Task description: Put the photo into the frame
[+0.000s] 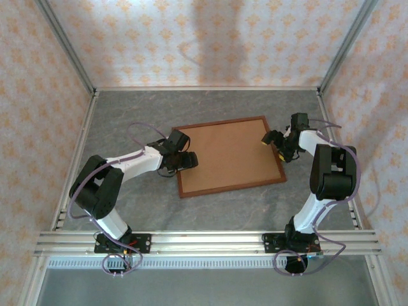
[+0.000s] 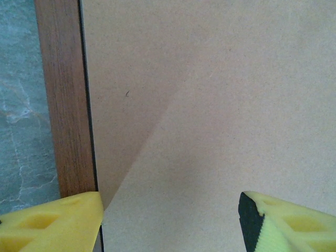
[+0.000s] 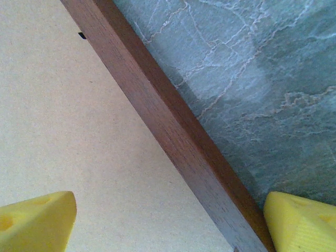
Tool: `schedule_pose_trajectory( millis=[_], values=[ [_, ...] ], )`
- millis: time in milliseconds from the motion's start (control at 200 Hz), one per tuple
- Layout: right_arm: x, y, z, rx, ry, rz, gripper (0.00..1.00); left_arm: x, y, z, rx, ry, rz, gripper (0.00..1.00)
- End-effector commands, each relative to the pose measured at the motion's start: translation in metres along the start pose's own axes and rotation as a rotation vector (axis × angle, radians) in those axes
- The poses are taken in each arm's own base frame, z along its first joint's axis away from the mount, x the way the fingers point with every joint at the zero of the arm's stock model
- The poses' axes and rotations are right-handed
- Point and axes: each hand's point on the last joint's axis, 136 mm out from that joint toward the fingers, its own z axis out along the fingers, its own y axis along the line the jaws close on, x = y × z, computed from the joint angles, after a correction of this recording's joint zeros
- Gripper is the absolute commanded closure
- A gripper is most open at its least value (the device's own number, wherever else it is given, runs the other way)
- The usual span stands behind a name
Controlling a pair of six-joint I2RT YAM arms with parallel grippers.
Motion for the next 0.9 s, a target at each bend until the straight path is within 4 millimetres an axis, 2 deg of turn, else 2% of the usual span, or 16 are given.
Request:
schedule_pose_trajectory(
  millis=[0,240,556,896],
  values=[
    [0.021,-0.008,0.011,0.027,0.096,0.034,0.08,0.007,0.011,-0.004,-0.040,-0.002,-0.001,0.29],
    [0.021,-0.008,0.012,0.029,0.095,0.031,0.08,0.011,0.006,0.001,-0.013,0.019,-0.009,0.28],
    [0.024,-0.006,0.014,0.022,0.106,0.030,0.08,0.014,-0.034,0.013,0.162,0.069,-0.013,0.29],
    [0.027,-0.006,0.015,0.022,0.111,0.034,0.08,0.001,-0.060,-0.008,0.341,0.037,-0.064,0.29]
  ],
)
